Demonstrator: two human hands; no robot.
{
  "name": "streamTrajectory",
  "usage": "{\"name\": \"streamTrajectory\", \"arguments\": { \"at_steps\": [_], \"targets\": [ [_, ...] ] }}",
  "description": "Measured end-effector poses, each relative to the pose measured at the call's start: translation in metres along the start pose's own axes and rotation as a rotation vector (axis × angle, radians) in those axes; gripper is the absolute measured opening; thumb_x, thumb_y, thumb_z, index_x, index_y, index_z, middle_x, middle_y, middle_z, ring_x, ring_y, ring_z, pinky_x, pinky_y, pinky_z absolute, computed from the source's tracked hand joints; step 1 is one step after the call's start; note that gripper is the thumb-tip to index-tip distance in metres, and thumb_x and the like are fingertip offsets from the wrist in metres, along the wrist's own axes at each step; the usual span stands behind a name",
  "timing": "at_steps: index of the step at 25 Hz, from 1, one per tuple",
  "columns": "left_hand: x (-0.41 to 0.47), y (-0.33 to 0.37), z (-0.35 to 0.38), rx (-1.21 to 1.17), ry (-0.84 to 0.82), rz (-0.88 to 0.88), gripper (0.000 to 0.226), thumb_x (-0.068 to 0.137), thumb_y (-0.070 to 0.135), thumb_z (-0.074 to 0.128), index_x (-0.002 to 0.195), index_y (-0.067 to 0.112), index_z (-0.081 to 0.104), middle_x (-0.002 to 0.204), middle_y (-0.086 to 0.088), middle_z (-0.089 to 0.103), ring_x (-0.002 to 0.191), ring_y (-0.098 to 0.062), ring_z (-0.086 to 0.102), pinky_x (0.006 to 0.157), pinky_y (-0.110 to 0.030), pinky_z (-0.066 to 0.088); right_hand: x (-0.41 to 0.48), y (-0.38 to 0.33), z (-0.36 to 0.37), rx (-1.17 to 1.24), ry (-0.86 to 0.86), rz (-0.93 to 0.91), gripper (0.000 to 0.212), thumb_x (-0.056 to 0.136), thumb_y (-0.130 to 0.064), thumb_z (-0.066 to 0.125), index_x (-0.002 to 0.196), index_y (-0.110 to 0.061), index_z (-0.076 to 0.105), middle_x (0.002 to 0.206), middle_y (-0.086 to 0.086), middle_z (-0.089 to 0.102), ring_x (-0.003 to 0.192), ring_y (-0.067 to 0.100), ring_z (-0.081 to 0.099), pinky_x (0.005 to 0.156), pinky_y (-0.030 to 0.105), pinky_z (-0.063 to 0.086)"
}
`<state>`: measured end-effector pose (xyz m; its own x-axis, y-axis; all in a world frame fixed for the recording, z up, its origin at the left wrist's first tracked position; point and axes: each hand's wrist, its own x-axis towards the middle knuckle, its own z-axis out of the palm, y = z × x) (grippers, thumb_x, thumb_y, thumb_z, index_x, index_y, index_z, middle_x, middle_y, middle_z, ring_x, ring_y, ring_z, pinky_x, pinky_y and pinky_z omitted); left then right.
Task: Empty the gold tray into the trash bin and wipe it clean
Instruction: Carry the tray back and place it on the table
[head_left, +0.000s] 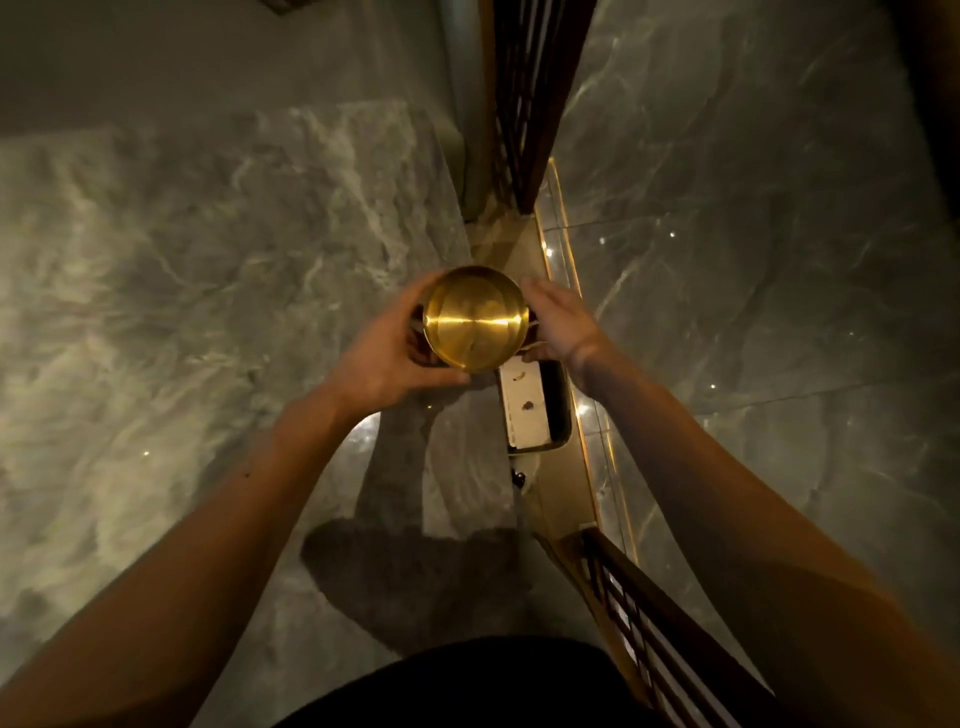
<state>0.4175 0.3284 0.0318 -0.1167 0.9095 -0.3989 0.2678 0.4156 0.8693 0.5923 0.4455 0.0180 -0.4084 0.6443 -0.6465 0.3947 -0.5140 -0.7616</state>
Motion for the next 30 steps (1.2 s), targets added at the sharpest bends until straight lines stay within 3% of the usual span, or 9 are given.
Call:
{"name": "streamTrajectory", "arguments": {
  "at_steps": [4,7,11,15,18,22,27,30],
  "targets": [
    [-0.040,-0.022,-0.051,0.127,0.130,0.082,0.104,0.053,0.030,0.093,0.142,0.027,0.040,0.127,0.010,0.054,0.096,-0.013,0.060,0.083,-0.030,0.054,-0.003,-0.009,0.065,-0.108,-0.035,-0.177,0.022,0.101,-0.029,0.042,0.098,-0.016,0.059,0.075,0.003,0.052,0.057,0.008,0.056,0.043,0.023,0.047],
    [-0.076,-0.043,-0.096,0.169,0.182,0.072,0.103,0.054,0.032,0.092,0.142,0.026,0.040,0.132,0.006,0.044,0.081,-0.008,0.064,0.067,-0.015,0.053,-0.010,-0.015,0.118,-0.173,-0.048,-0.323,0.020,0.101,-0.023,0.045,0.106,-0.013,0.061,0.071,0.005,0.055,0.045,0.007,0.052,0.037,0.019,0.042],
    [-0.126,-0.081,-0.165,0.182,0.276,0.091,0.102,0.051,0.038,0.091,0.140,0.023,0.044,0.128,0.008,0.041,0.079,0.000,0.062,0.064,-0.009,0.050,-0.022,-0.026,0.205,-0.240,-0.109,-0.388,0.021,0.099,-0.020,0.047,0.113,-0.013,0.063,0.074,0.008,0.061,0.056,0.026,0.056,0.045,0.028,0.049],
    [-0.180,-0.119,-0.232,0.156,0.344,0.099,0.100,0.048,0.047,0.088,0.137,0.029,0.046,0.126,0.009,0.046,0.084,-0.007,0.058,0.069,-0.015,0.051,-0.038,-0.035,0.287,-0.269,-0.226,-0.433,0.026,0.093,-0.019,0.058,0.118,-0.017,0.064,0.114,0.009,0.064,0.083,0.024,0.069,0.070,0.046,0.061],
    [-0.219,-0.134,-0.273,0.141,0.388,0.073,0.102,0.046,0.051,0.087,0.136,0.029,0.047,0.126,0.010,0.048,0.080,-0.011,0.058,0.071,-0.023,0.052,-0.057,-0.045,0.338,-0.266,-0.391,-0.365,0.053,0.081,-0.007,0.074,0.128,-0.023,0.057,0.136,0.002,0.051,0.091,0.019,0.069,0.084,0.045,0.056],
    [-0.252,-0.148,-0.302,0.132,0.416,0.074,0.098,0.048,0.046,0.090,0.134,0.031,0.048,0.125,0.010,0.050,0.085,-0.013,0.056,0.077,-0.030,0.053,-0.077,-0.050,0.382,-0.318,-0.458,-0.347,0.087,0.063,0.009,0.082,0.136,-0.024,0.048,0.134,-0.005,0.046,0.086,0.011,0.068,0.077,0.029,0.059],
    [-0.279,-0.157,-0.310,0.136,0.459,0.052,0.104,0.044,0.056,0.087,0.136,0.028,0.047,0.127,0.010,0.050,0.081,-0.006,0.060,0.073,-0.021,0.052,-0.085,-0.047,0.410,-0.428,-0.449,-0.418,0.093,0.056,0.000,0.089,0.137,-0.022,0.049,0.133,-0.005,0.047,0.089,0.015,0.069,0.074,0.027,0.060],
    [-0.294,-0.163,-0.310,0.163,0.504,0.020,0.103,0.048,0.048,0.091,0.138,0.024,0.047,0.129,0.008,0.050,0.081,-0.004,0.060,0.070,-0.017,0.050,-0.087,-0.044,0.421,-0.474,-0.496,-0.456,0.090,0.060,-0.005,0.088,0.139,-0.020,0.046,0.133,-0.006,0.046,0.089,0.015,0.068,0.073,0.030,0.060]
  ]
}}
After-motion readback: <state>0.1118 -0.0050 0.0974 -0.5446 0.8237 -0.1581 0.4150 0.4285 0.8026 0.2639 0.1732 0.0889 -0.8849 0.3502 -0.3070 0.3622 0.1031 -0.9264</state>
